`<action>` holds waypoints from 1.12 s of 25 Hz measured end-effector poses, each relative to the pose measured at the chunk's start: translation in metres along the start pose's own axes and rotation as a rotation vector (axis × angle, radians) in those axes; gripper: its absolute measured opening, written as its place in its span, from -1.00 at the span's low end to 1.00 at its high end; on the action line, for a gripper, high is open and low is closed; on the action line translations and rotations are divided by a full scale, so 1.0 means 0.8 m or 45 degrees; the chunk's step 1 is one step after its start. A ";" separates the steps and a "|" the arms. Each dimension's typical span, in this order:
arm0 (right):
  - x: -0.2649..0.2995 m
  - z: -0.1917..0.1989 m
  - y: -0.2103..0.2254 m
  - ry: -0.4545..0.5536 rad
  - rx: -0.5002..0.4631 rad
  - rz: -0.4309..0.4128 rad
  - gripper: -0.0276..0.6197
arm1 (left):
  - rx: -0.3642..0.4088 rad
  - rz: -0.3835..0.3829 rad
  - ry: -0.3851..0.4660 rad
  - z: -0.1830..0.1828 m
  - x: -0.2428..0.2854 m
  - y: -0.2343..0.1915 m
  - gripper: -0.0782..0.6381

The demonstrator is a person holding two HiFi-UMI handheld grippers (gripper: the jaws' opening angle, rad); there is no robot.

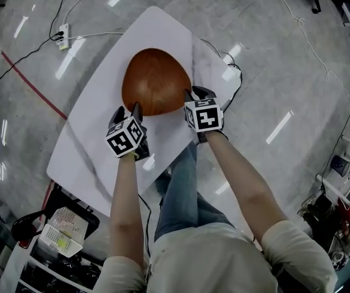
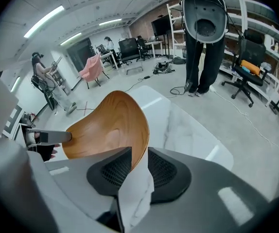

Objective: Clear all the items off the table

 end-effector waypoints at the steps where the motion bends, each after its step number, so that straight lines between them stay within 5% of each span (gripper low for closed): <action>1: 0.005 0.000 0.002 -0.007 0.011 -0.004 -0.61 | 0.001 0.000 -0.004 -0.001 0.005 0.001 -0.11; 10: 0.033 -0.005 0.007 -0.039 0.036 0.008 -0.66 | 0.012 -0.005 -0.016 -0.009 0.034 0.005 -0.15; 15: 0.025 -0.005 0.010 -0.031 0.063 0.044 -0.72 | 0.058 -0.132 -0.031 -0.005 0.031 -0.001 -0.63; 28: -0.040 -0.006 -0.032 0.050 0.003 0.070 -0.74 | -0.020 -0.103 0.081 0.000 -0.047 -0.012 -0.65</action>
Point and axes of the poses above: the fingertips, and each gripper's own axes: x forward along the fingers, y to its right, z out of its underside, the point moved 5 cm from there along -x, backward along the fingers, and after that the axes turned 10 degrees about -z, right-handed, at the moved point
